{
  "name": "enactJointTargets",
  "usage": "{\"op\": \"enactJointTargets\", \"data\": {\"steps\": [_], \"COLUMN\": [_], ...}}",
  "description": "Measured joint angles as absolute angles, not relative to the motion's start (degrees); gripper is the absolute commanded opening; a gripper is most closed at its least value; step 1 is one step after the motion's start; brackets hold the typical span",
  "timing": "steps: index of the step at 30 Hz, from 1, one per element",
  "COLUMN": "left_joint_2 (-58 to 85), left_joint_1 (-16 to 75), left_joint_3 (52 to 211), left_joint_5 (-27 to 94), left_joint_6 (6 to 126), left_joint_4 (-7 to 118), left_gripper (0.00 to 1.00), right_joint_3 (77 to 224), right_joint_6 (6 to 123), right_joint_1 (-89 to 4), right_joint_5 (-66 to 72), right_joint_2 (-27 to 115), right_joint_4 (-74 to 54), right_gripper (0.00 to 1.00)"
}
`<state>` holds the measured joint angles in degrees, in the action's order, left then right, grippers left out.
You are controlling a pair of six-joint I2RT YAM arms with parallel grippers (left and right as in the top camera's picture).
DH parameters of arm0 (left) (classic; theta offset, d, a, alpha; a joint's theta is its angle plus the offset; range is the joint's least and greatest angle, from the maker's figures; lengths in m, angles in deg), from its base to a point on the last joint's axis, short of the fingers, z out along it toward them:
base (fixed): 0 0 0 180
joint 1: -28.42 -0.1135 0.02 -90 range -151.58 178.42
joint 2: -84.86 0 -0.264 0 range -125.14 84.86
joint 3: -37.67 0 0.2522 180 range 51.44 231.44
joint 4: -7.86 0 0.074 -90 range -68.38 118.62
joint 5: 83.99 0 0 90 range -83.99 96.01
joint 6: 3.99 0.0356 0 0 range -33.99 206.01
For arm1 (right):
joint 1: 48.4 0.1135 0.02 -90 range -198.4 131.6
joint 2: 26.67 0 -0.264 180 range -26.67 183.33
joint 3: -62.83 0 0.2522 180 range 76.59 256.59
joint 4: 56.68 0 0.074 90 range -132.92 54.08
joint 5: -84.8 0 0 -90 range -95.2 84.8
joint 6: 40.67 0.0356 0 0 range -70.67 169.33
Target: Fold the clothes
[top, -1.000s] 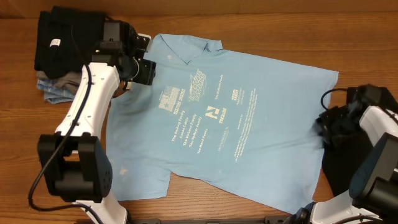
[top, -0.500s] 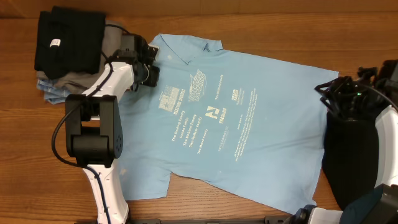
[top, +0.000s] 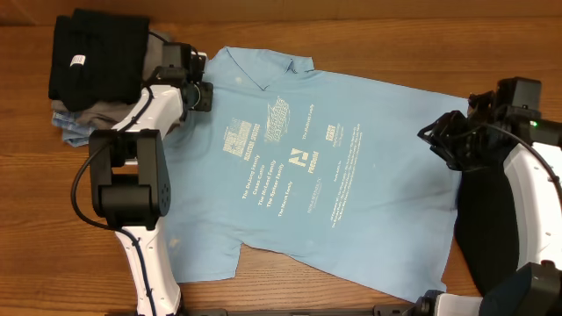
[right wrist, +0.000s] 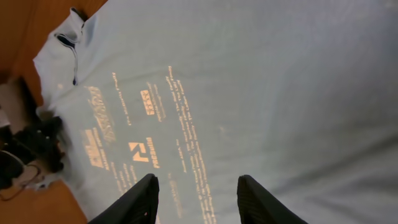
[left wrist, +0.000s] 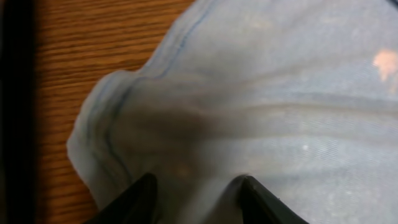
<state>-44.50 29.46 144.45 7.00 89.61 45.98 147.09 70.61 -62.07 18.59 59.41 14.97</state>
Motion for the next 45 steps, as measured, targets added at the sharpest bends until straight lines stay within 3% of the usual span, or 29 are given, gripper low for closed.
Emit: {"op": "enactJointTargets", "data": {"steps": [13, 19, 30, 34, 38, 45], "left_joint_2": [-46.2, -39.5, -25.7, -25.8, -25.9, -27.1], "left_joint_1": [28.8, 28.6, 28.6, 28.6, 28.6, 28.6], "left_joint_3": [171.8, 181.6, 184.0, 184.0, 184.0, 184.0], "left_joint_5": [5.7, 4.6, 3.4, 3.6, 5.4, 7.5], "left_joint_6": [90.0, 90.8, 89.5, 89.3, 89.3, 89.3], "left_joint_4": [76.6, 88.7, 107.4, 107.8, 107.1, 107.1], "left_gripper": [0.7, 0.86, 0.87, 0.84, 0.83, 0.83], "right_joint_3": [147.1, 147.1, 147.1, 145.7, 142.8, 140.9], "right_joint_6": [74.3, 74.5, 73.3, 73.1, 73.4, 76.1], "right_joint_1": [-70.9, -74.8, -75.4, -75.4, -75.2, -72.6], "right_joint_5": [13.4, 11.7, 10.2, 9.4, 9.8, 11.0], "right_joint_2": [59.4, 59.4, 54.6, 54.5, 54.7, 63.8], "right_joint_4": [21.2, 27.6, 32.0, 22.7, 10.3, -9.5], "right_gripper": [0.52, 0.52, 0.58, 0.28, 0.27, 0.35]}}
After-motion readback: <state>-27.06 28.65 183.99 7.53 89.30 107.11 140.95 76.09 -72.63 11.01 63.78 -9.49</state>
